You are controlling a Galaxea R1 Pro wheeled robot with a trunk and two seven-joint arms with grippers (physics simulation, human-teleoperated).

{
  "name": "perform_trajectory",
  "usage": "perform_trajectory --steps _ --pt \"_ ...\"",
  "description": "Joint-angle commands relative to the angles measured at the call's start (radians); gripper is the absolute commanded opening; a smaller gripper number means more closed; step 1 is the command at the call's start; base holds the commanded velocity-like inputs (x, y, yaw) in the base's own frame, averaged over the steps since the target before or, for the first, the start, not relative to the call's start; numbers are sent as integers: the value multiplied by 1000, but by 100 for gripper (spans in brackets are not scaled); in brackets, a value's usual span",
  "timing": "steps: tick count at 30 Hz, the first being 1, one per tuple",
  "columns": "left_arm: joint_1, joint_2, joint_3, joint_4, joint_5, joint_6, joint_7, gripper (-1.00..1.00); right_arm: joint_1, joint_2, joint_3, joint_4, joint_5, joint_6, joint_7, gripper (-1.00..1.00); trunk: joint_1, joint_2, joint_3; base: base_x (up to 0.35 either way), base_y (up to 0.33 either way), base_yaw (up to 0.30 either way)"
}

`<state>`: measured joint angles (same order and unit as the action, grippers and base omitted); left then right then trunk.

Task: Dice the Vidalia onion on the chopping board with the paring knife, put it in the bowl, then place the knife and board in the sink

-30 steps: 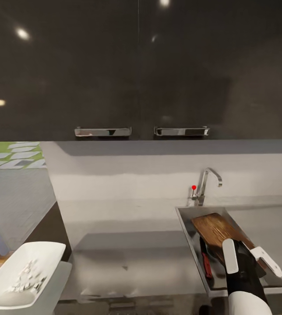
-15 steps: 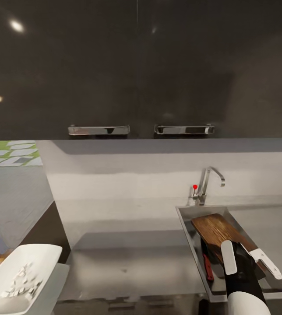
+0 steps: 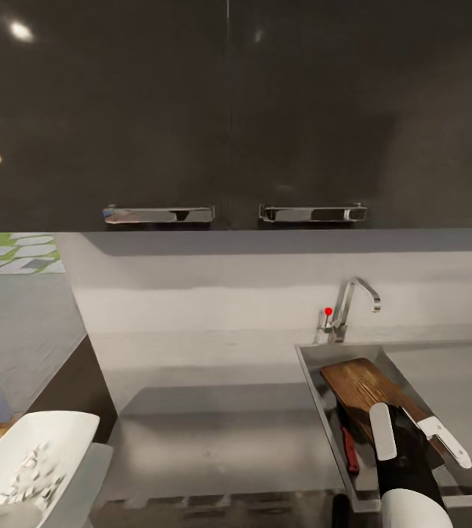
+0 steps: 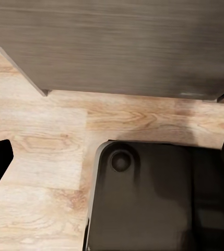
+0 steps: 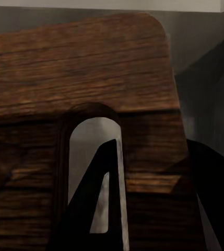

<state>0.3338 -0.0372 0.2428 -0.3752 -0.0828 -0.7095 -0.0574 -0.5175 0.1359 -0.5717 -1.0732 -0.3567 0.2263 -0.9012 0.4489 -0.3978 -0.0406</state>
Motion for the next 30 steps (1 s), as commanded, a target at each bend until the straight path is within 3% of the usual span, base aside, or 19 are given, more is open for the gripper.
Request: perform_trajectory --steps 1,30 --pt "0 -1 8 -2 -8 -1 -6 100 -1 1 -1 -2 1 10 -2 -100 1 -2 -4 241 -34 0" --pt "0 -1 9 -2 -8 -1 -6 100 -1 1 -2 -1 1 10 -2 -100 1 -2 -50 20 -1 0"
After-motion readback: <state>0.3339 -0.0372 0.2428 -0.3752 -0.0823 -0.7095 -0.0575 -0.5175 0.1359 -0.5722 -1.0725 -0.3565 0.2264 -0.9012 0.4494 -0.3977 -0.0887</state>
